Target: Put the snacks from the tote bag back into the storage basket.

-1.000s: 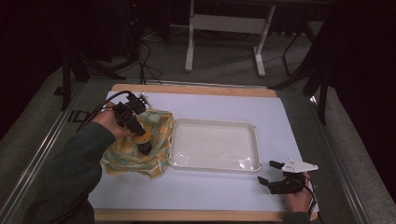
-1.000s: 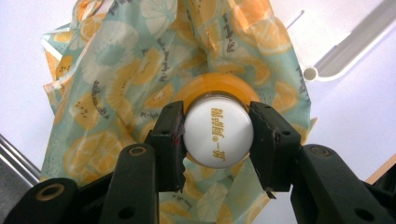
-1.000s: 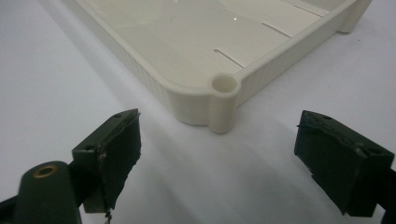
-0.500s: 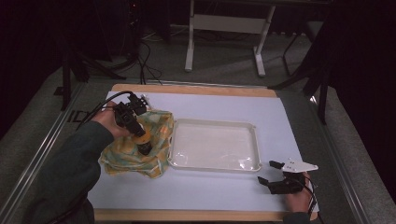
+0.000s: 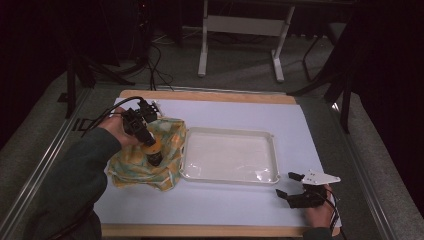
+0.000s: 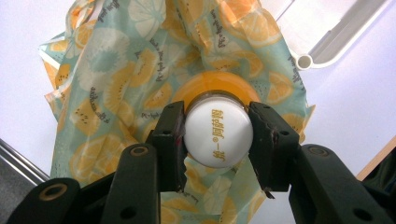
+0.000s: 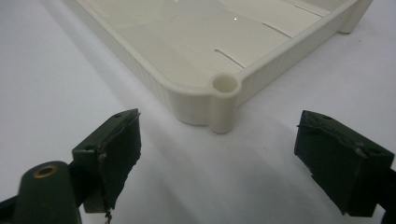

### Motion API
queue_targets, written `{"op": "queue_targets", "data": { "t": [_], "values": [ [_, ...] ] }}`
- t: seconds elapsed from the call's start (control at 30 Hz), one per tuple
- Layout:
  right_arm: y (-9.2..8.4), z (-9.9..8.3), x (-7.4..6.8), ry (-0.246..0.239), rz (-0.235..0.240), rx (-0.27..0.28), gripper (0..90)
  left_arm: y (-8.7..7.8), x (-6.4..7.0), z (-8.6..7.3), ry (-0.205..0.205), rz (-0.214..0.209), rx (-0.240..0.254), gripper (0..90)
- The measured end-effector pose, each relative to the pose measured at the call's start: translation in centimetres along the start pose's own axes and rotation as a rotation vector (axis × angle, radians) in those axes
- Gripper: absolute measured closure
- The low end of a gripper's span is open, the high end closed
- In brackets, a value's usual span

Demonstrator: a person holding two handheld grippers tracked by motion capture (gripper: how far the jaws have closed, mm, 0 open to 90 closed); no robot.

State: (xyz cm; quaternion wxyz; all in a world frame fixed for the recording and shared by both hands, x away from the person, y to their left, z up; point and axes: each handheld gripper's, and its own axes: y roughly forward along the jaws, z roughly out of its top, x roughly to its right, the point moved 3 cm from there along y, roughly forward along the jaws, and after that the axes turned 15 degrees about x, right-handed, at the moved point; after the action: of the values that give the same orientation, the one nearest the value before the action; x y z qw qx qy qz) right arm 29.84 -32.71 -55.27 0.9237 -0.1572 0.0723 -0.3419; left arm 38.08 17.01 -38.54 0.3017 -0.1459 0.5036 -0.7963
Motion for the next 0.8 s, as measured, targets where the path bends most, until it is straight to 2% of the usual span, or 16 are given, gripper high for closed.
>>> {"op": "queue_targets", "data": {
  "t": [0.8],
  "values": [
    [0.0,0.0,0.0,0.001,0.002,0.001,14.3,-2.2,0.1,1.0,0.014,0.002,-0.023,59.0]
  ]
}}
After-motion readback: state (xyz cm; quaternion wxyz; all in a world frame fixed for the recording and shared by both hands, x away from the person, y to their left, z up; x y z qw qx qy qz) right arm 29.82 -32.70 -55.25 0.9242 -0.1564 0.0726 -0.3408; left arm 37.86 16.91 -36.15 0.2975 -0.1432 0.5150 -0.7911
